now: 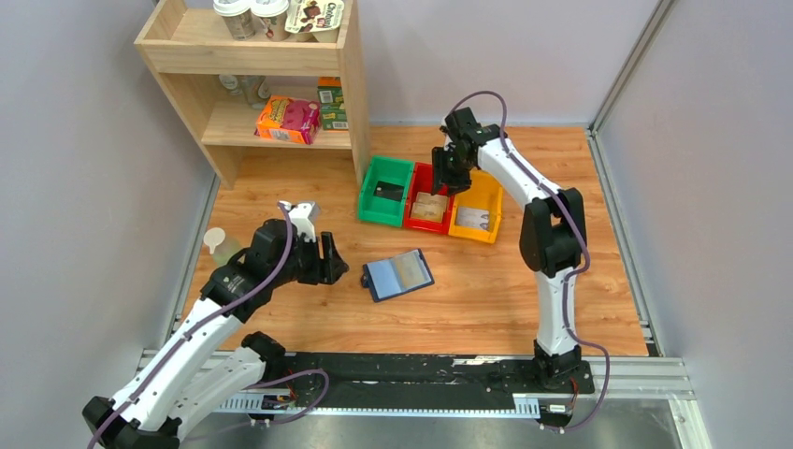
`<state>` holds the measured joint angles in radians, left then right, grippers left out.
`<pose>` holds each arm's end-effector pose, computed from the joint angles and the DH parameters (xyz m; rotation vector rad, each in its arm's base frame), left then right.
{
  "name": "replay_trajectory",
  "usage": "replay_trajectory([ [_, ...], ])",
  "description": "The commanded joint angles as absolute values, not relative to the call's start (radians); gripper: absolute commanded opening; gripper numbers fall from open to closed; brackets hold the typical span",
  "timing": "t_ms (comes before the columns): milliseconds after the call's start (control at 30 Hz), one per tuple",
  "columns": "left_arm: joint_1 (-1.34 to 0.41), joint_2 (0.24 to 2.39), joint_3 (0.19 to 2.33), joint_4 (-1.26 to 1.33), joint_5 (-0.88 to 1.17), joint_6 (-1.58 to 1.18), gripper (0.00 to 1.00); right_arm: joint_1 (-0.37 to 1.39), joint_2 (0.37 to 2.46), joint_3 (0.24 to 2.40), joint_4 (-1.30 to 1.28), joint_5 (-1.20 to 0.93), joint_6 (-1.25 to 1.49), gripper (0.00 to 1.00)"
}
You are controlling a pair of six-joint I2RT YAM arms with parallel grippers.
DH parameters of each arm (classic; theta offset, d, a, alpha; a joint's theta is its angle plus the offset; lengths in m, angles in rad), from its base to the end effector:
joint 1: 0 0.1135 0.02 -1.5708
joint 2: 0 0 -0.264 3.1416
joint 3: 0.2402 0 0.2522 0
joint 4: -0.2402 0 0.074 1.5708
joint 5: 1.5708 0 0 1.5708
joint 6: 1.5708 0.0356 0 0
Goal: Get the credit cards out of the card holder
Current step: Place the credit card in the storage box.
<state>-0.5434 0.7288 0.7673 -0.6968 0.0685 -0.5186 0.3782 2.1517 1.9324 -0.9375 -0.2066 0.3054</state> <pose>0.1290 -0.0808 0.2917 0.0675 2.3076 -0.6419 0.4255 0.1769 0.2398 -0.1618 2.7790 0.4677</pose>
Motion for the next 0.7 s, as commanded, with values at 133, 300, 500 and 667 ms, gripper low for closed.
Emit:
replay_trajectory([
  [133,-0.543,0.767,0.719,-0.559,0.244,-0.621,0.66,0.494,1.789,1.679,-0.823,-0.020,0.232,0.54],
  [300,-0.578,0.845,0.687,-0.410,0.250,-0.710,0.64,0.557,1.602,1.390,-0.663,-0.081,0.302,0.58],
  [500,-0.637,1.009,0.741,-0.362,0.183,-0.792,0.60,0.609,1.445,1.093,-0.453,-0.224,0.420,0.59],
  [667,-0.676,1.138,0.758,-0.322,0.132,-0.813,0.51,0.624,1.419,0.933,-0.305,-0.255,0.476,0.50],
])
